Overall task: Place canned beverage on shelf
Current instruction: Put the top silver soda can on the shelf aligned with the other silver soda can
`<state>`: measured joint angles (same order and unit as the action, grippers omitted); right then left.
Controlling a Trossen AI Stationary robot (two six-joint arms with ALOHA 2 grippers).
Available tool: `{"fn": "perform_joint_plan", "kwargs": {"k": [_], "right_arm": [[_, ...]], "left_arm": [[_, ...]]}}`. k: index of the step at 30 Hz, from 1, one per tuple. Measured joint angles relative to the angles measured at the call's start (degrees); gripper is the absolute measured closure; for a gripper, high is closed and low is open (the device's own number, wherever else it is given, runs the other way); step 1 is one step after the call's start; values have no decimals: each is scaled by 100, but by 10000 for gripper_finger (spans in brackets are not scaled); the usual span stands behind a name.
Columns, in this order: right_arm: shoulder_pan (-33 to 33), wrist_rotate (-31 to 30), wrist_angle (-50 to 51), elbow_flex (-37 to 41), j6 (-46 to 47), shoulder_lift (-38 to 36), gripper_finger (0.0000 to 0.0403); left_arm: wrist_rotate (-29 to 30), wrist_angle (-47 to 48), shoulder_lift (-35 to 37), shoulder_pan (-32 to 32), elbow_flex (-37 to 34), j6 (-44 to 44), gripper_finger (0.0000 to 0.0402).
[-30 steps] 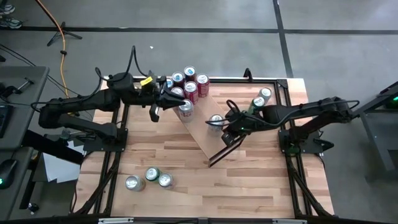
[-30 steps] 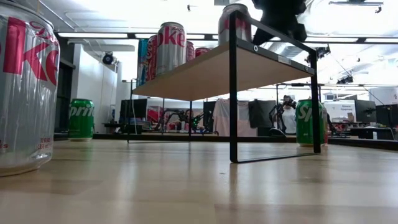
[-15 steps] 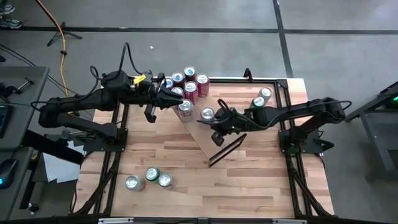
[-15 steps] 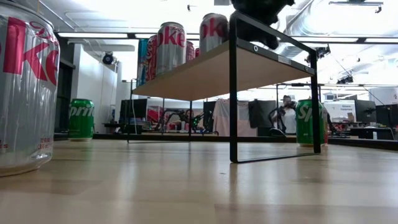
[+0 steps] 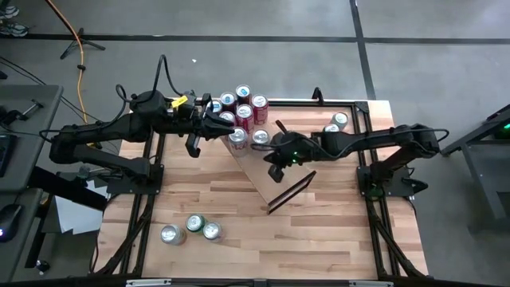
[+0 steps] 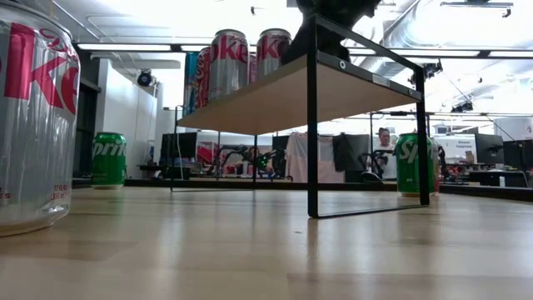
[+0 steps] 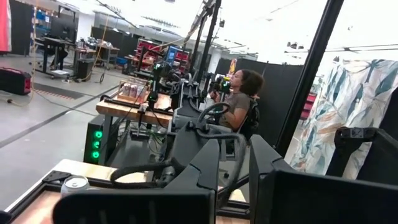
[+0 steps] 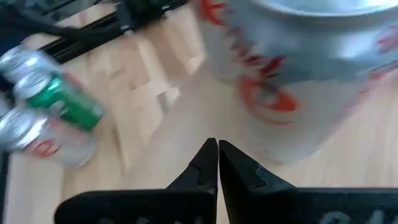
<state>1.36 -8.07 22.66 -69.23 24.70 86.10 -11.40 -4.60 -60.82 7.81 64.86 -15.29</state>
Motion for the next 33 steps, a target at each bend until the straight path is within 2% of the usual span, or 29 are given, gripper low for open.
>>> {"fn": "perform_joint_plan", "kwargs": {"k": [4, 9, 13, 33], "right_arm": [[149, 105, 580, 0, -217, -185, 403], [197, -511, 944, 0, -253, -219, 403], [100, -966, 732, 0, -222, -115, 403], [-369, -947, -560, 0, -740, -50, 403]], "left_arm": [[0, 9, 0, 0, 0, 0, 401], [0, 57, 0, 0, 0, 2, 401], [0, 57, 0, 0, 0, 6, 401], [2, 70, 0, 2, 0, 2, 401]]}}
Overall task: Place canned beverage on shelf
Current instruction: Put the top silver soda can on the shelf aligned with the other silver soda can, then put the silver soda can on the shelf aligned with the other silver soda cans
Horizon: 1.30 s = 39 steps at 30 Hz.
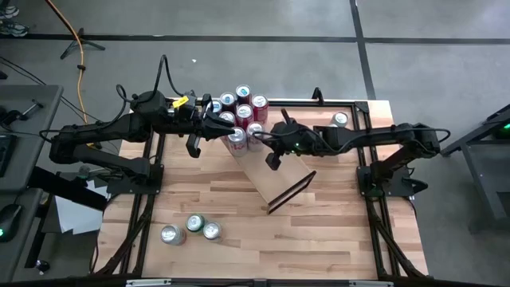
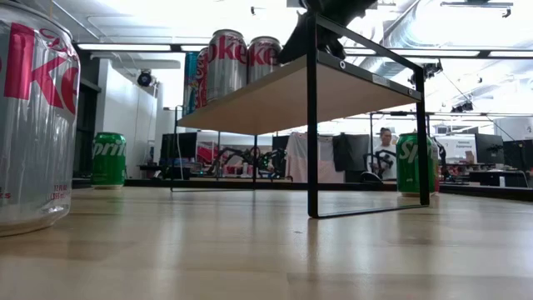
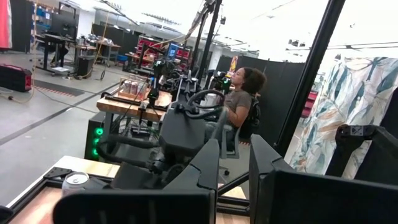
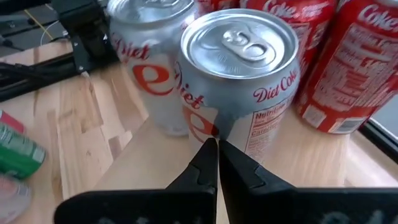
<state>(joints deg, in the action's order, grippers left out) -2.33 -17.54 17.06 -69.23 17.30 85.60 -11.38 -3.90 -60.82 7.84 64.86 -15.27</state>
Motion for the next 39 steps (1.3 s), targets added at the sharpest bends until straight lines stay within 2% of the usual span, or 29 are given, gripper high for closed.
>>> {"fn": "perform_joint_plan", "kwargs": {"k": [15, 19, 25, 28, 30, 32, 39], "right_arm": [[-258, 168, -281, 0, -241, 0, 403], [-254, 215, -221, 0, -542, -28, 403], [-236, 316, 597, 0, -730, -732, 403], [-236, 314, 811, 0, -730, -1253, 403], [-236, 319, 776, -2, -730, -1577, 403], [-236, 316, 736, -2, -729, -1831, 403], [-230, 313, 745, -2, -677, -2342, 403]], "left_arm": [[0, -7, 0, 0, -2, 2, 401], [4, -5, 0, 0, -3, 186, 401], [34, 656, 227, 1, -9, 689, 401], [225, 1174, 379, -2, -12, 778, 401], [318, 1198, 470, -19, -135, 801, 401], [325, 956, 599, -38, -486, 779, 401], [331, -1416, 1035, -42, -2049, 114, 401]]}}
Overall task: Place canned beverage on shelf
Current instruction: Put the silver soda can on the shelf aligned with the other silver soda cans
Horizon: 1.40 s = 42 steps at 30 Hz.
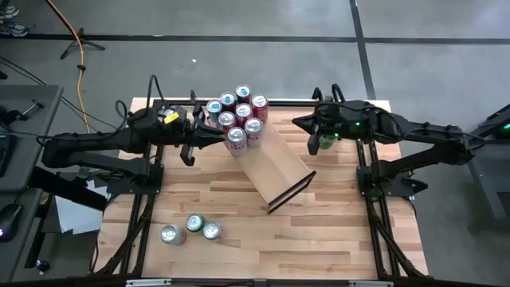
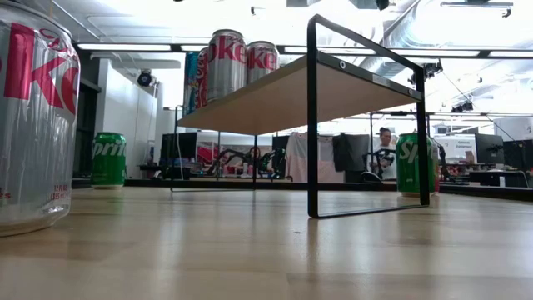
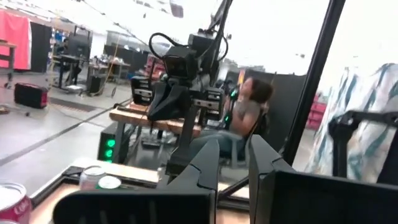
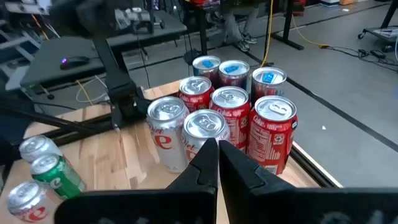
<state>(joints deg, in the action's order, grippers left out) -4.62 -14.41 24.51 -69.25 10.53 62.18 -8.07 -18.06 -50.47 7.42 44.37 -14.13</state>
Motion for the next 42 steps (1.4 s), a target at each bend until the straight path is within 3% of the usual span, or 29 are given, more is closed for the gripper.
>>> {"fn": "perform_joint_plan", "kwargs": {"k": [8, 15, 26, 42], "right_arm": [[0, 19, 7, 0, 97, 96, 403], [2, 432, 9, 0, 47, 207, 402], [0, 435, 9, 0, -154, 205, 402], [0, 430, 9, 0, 297, 205, 402]], "left_arm": [[187, -235, 176, 4, -259, 68, 401], [187, -213, 174, 4, -259, 74, 401], [187, -152, 173, 4, -259, 76, 401], [183, -62, 163, 0, -259, 65, 399]]}}
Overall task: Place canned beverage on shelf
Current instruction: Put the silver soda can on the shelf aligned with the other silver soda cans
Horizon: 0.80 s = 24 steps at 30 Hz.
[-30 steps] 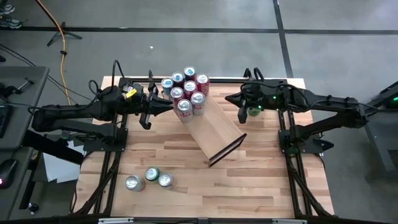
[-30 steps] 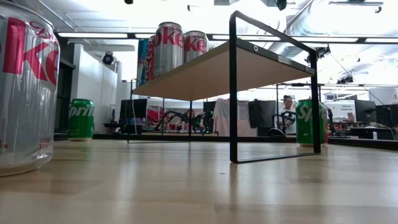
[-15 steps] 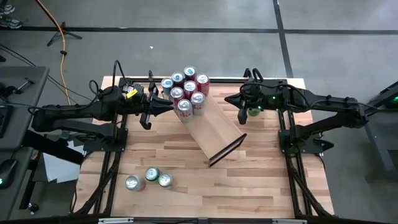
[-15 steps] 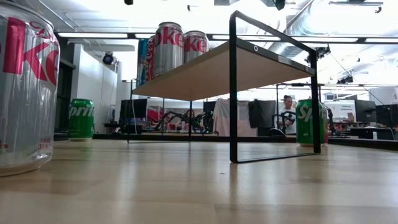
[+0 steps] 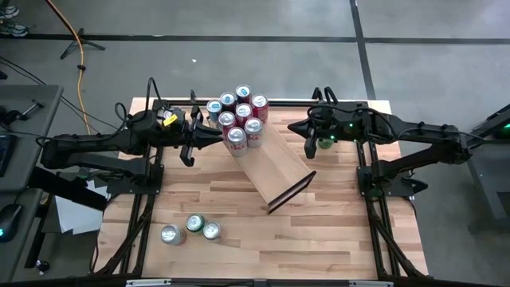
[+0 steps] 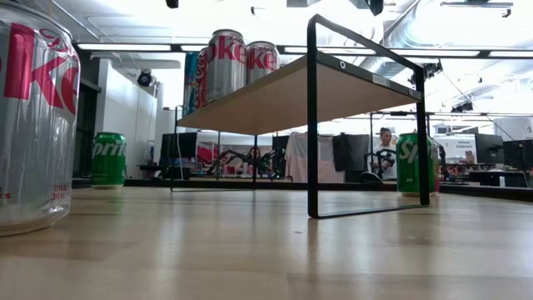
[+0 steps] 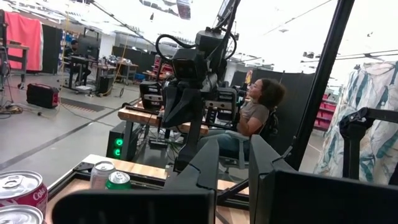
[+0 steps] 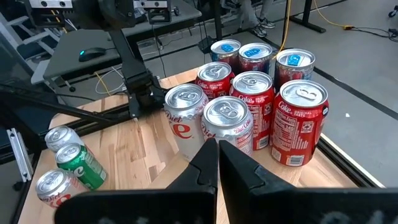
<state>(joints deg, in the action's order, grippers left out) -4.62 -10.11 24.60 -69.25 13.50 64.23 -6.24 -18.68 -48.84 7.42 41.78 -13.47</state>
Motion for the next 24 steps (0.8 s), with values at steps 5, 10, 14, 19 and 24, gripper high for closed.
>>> {"fn": "perform_joint_plan", "kwargs": {"k": [5, 10, 14, 19, 24], "right_arm": [[0, 0, 0, 0, -2, 0, 402], [0, -13, 0, 0, -2, 0, 402], [0, -15, 0, 0, -2, 0, 402], [0, -14, 0, 0, 109, 0, 402], [1, -50, 0, 0, 182, 0, 402]], "left_arm": [[-1, 2, 0, 0, 0, 2, 398], [0, 0, 0, 2, 0, 7, 398], [0, 0, 0, 2, 0, 7, 398], [0, 0, 0, 3, 2, 9, 398], [0, 136, 0, 4, 4, 9, 398]]}}
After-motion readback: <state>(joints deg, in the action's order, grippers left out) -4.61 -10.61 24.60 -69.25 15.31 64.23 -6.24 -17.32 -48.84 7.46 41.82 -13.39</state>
